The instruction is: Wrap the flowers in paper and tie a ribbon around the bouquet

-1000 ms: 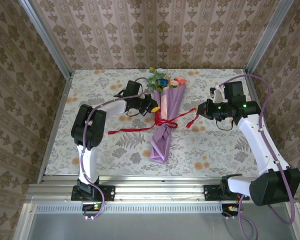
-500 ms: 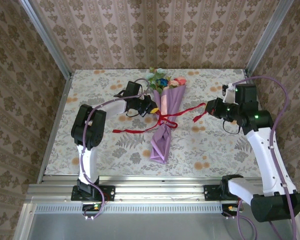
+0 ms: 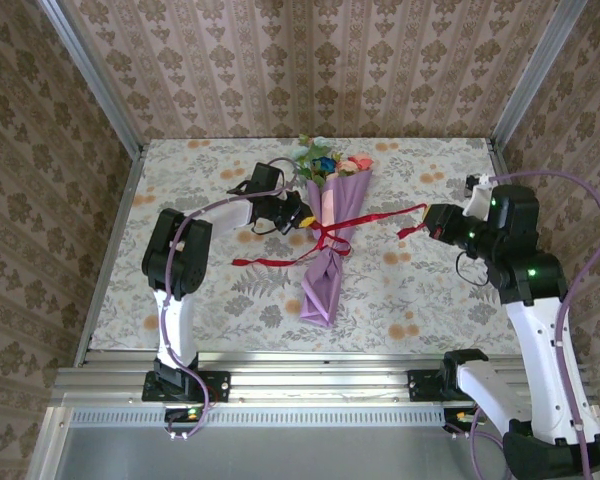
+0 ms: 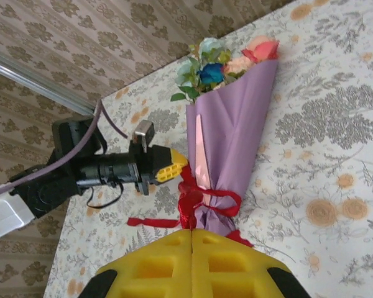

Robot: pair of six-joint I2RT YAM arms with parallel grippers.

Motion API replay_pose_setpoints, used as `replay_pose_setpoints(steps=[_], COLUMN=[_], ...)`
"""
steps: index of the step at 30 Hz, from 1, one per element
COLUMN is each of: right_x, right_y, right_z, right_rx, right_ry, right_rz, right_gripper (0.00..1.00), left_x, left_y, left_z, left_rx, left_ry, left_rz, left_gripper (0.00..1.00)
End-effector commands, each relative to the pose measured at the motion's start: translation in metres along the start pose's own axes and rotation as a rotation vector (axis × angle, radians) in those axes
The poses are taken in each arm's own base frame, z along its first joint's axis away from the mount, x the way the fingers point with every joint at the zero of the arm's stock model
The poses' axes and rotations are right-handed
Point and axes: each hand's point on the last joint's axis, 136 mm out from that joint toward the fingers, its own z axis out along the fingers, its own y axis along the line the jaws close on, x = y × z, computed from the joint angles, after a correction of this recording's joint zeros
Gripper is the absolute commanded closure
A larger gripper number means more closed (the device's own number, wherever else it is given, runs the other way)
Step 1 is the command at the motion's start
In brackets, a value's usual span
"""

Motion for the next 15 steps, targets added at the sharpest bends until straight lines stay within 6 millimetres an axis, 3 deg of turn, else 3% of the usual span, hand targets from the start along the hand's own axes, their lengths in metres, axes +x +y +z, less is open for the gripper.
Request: replay_pose_setpoints(steps=[1, 5, 8, 15], right_x=[0.011, 0.028, 0.050, 0.091], right_y=[-0.011, -0.021, -0.042, -0.112], right_z=[-0.002, -0.008, -0.004, 0.038], right_rx=[0.033, 0.060, 0.124, 0.378], right_ry=[0.001, 0.025, 0.072, 0.248], right_rz=[0.030, 0.045, 0.062, 0.149], right_gripper=[1.00, 1.00, 1.00, 1.00], left_x=[-0.004, -0.005, -0.004, 0.002], left_y=[-0.006, -0.006, -0.007, -0.024], left_z=[-0.011, -0.014, -0.015, -0.027], left_rx=[-0.004, -0.008, -0.005, 0.016], left_ry=[-0.024, -0.028, -0.028, -0.037], left_rz=[0.019, 0.017, 0.016, 0.017], left_gripper=[1.00, 1.00, 1.00, 1.00])
